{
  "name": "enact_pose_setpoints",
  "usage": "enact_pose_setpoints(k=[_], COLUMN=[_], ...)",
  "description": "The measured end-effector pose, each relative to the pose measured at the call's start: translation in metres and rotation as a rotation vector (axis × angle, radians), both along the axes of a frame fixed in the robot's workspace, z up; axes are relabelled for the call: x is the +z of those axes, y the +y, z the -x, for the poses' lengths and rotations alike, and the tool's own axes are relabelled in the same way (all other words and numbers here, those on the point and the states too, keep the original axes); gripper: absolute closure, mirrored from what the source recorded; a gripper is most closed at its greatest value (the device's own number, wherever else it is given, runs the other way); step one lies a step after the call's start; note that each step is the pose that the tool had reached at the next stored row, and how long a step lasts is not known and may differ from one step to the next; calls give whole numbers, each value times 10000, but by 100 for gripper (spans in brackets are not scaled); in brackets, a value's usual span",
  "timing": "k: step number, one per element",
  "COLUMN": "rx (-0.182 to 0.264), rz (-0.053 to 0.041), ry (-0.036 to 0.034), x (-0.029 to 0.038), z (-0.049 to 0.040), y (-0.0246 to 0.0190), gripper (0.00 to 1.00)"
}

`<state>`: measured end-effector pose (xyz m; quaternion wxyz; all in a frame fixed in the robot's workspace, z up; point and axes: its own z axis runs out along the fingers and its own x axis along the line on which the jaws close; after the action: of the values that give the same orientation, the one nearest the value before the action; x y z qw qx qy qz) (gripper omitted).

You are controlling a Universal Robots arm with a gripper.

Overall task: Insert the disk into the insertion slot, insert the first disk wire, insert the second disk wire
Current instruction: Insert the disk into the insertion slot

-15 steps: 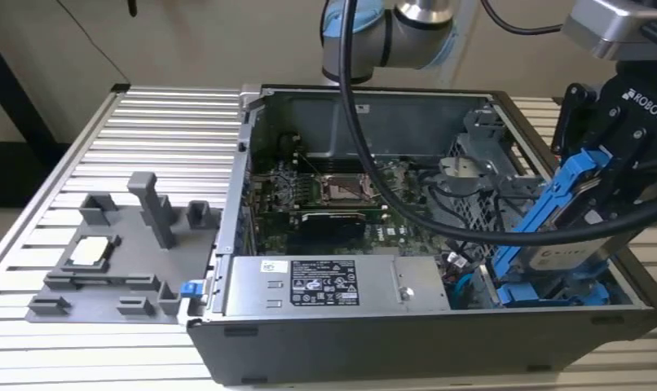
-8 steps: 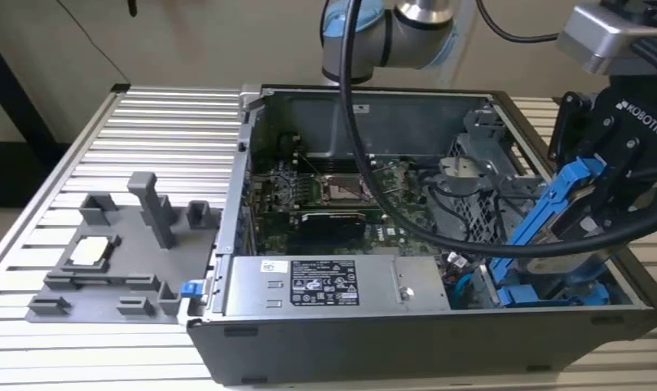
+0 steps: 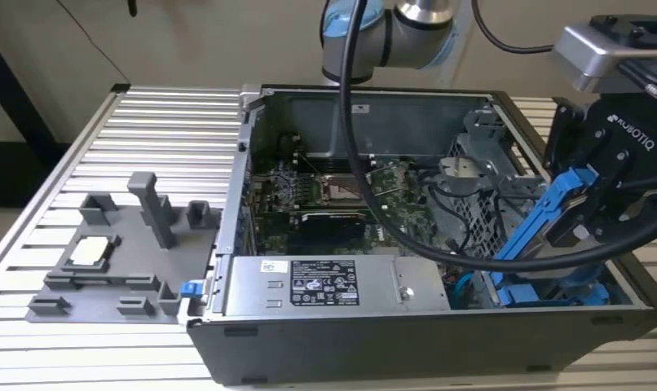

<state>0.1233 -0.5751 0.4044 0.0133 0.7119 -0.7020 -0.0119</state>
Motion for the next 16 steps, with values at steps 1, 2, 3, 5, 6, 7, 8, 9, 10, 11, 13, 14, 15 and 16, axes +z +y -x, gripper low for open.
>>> enact_pose_setpoints(k=[1, 2, 3, 5, 6, 7, 8, 9, 10, 11, 13, 14, 15, 16], rx=[-1, -1, 0, -1, 0, 0, -1, -1, -1, -1, 0, 0, 1, 1], rz=[-8, -23, -38, -80, -104, -131, -162, -194, -221, -237, -248, -248, -248, -248], ry=[0, 0, 0, 0, 0, 0, 0, 0, 0, 1, 0, 0, 0, 0], x=[-13, -27, -40, -69, -82, -95, -108, -120, -134, -151, -188, -206, -225, -243], z=[0, 0, 0, 0, 0, 0, 0, 0, 0, 0, 0, 0, 0, 0], y=[1, 3, 5, 8, 10, 12, 13, 15, 17, 18, 19, 19, 19, 19], gripper=[67, 67, 67, 67, 67, 67, 67, 67, 67, 67, 67, 67, 67, 67])
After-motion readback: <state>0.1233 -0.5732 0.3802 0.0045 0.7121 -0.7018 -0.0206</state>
